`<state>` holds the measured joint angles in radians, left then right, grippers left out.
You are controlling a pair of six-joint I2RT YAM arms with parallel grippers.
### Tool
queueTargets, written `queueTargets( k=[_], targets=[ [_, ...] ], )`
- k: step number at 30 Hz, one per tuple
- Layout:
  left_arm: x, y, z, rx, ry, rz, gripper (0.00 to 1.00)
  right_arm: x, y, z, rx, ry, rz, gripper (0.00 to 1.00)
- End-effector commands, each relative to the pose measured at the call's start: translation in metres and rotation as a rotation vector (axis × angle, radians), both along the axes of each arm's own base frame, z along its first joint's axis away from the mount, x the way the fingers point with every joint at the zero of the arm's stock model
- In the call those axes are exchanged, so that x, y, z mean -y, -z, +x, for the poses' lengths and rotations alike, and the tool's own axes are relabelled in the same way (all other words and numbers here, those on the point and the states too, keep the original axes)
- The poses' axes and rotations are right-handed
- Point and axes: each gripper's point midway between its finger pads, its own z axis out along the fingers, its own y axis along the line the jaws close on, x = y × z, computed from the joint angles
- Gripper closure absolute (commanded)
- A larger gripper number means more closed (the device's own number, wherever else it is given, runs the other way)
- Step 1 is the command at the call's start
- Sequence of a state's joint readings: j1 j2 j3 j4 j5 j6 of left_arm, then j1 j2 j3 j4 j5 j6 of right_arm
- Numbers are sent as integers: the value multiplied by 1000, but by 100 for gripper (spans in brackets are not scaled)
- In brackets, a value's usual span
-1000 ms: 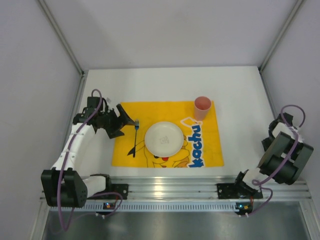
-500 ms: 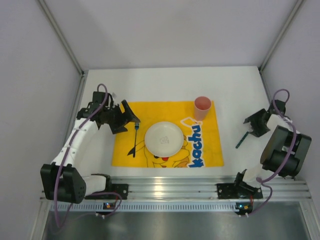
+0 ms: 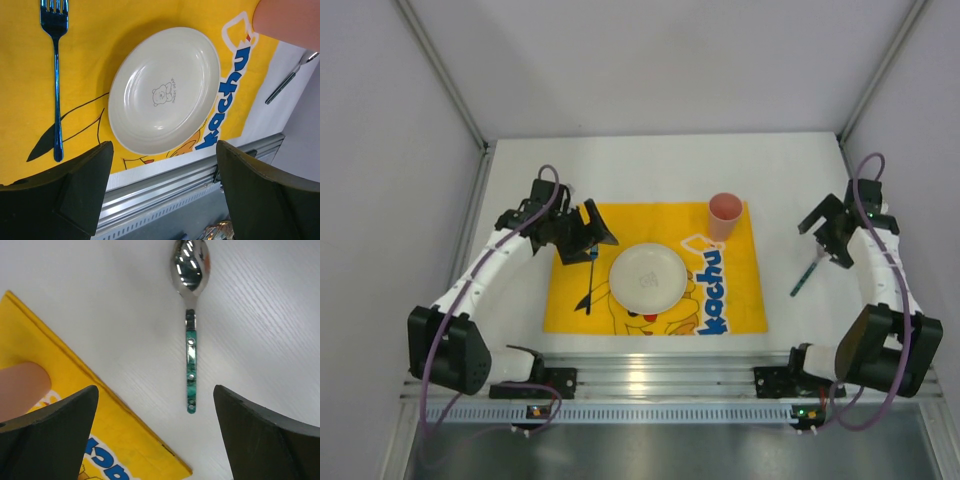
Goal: Set the dinner table for one person
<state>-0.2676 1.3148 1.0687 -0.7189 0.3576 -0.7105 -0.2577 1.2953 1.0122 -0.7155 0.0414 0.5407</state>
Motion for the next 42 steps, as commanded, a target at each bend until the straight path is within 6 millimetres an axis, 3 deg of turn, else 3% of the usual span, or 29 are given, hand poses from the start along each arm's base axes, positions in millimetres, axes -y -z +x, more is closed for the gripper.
queueTargets(
  k=[1, 4, 11, 17, 20, 21, 23, 24, 25, 26, 29, 30, 31, 34, 38, 39, 42],
  targets=[
    [9, -11, 15, 67, -12, -17, 11, 13, 15, -40, -129, 36, -72, 0],
    [11, -8, 12, 66, -2, -15, 9, 11, 34, -42, -132, 18, -31, 2],
    [2, -23, 12, 143, 15, 35, 1, 10, 76, -26, -234, -37, 58, 6],
    [-12, -23, 12, 164, -15, 107, 2, 10, 110, -25, -307, -7, 98, 24],
    [-15, -20, 12, 165, -27, 119, 2, 10, 122, -22, -319, 0, 106, 46],
    [-15, -21, 13, 167, -27, 118, 1, 9, 125, -21, -319, -2, 106, 60],
    [-14, -21, 17, 179, -29, 113, 2, 7, 133, -21, -339, -13, 108, 74],
    [-12, -22, 19, 183, -27, 106, 2, 7, 133, -17, -334, -19, 105, 92],
    [-11, -25, 23, 198, -27, 99, 2, 6, 133, -14, -333, -26, 102, 100],
    [-9, -25, 26, 197, -25, 94, 2, 3, 131, -11, -330, -41, 95, 100],
    [0, -33, 37, 221, -12, 60, 2, 1, 103, 4, -275, -65, 39, 100],
    [4, -37, 43, 235, -9, 41, 2, 4, 76, 18, -221, -74, -6, 100],
    [6, -39, 43, 239, -4, 33, 2, 5, 77, 13, -242, -70, -14, 100],
    [17, -45, 54, 250, 7, -7, 2, 9, 24, 31, -127, -81, -78, 100],
    [33, -49, 64, 251, 36, -21, 2, 14, -45, 25, -15, -61, -160, 100],
    [36, -51, 65, 255, 44, -21, 2, 13, -61, 27, 24, -66, -170, 100],
    [43, -70, 67, 323, 51, -2, 1, -19, -104, 27, 194, -182, -126, 100]
  ],
)
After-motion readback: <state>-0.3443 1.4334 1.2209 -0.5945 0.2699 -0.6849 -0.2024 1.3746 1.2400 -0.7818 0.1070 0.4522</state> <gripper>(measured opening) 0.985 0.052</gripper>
